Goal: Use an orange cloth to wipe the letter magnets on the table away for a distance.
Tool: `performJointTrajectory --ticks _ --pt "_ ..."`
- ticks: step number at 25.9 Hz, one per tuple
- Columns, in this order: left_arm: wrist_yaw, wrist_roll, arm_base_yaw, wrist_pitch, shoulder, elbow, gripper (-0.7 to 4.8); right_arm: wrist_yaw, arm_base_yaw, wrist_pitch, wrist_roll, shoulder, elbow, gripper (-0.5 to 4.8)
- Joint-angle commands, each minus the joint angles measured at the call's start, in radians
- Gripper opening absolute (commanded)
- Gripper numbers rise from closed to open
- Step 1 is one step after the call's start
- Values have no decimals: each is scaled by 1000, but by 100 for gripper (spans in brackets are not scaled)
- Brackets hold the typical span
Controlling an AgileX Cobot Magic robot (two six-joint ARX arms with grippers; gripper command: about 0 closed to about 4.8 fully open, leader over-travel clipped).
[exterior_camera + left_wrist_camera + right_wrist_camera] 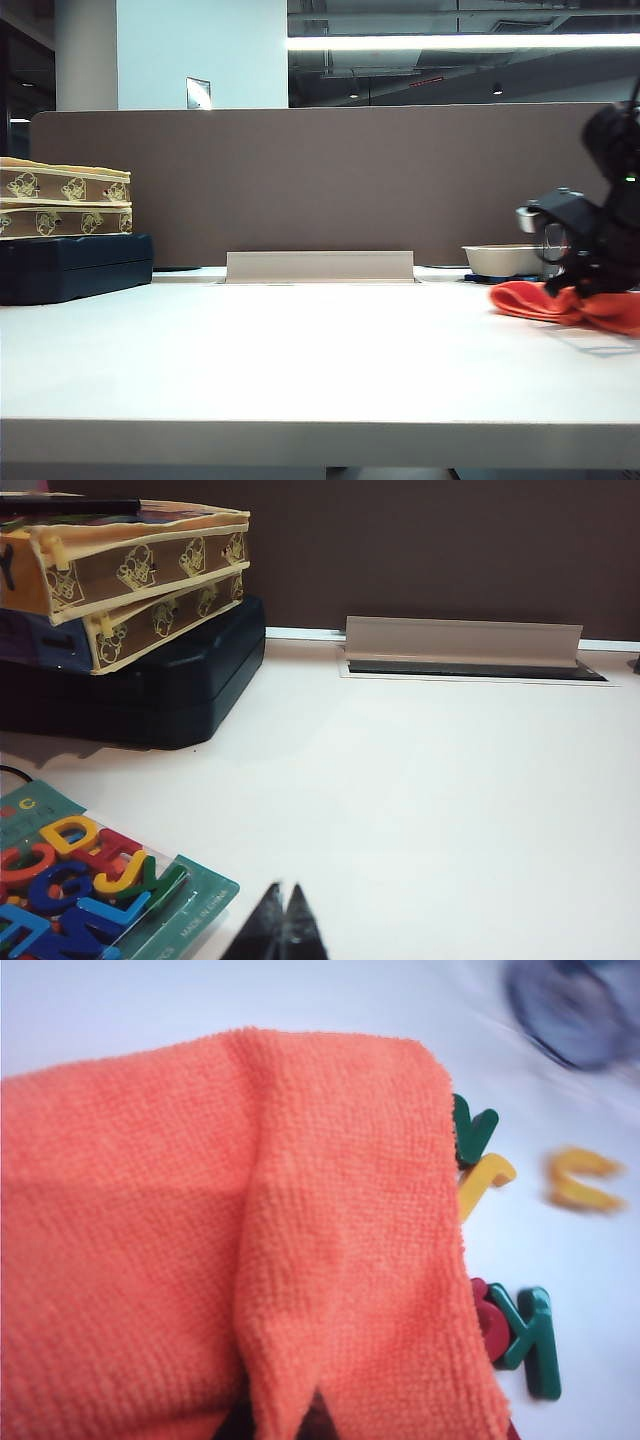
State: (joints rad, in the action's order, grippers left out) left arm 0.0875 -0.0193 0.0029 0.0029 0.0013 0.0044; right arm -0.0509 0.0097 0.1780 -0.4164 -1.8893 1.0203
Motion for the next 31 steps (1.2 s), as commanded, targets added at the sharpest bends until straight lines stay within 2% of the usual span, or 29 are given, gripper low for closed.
performJointTrajectory --ticks 1,3,8,15,27,31 --pt "6 0 0 6 0 2 -3 -18 -62 0 -2 -5 -6 -1" --pt "6 0 0 4 0 2 -3 -11 -110 10 21 -5 -6 -1" --pt "6 0 0 4 0 2 -3 118 -177 56 166 -4 -2 -1" --pt "3 0 0 5 0 2 -3 220 -154 57 182 8 43 -1" --pt "3 0 0 6 0 2 -3 260 39 1 185 259 81 -1" --pt "6 0 0 6 0 2 -4 260 199 -86 189 410 81 -1"
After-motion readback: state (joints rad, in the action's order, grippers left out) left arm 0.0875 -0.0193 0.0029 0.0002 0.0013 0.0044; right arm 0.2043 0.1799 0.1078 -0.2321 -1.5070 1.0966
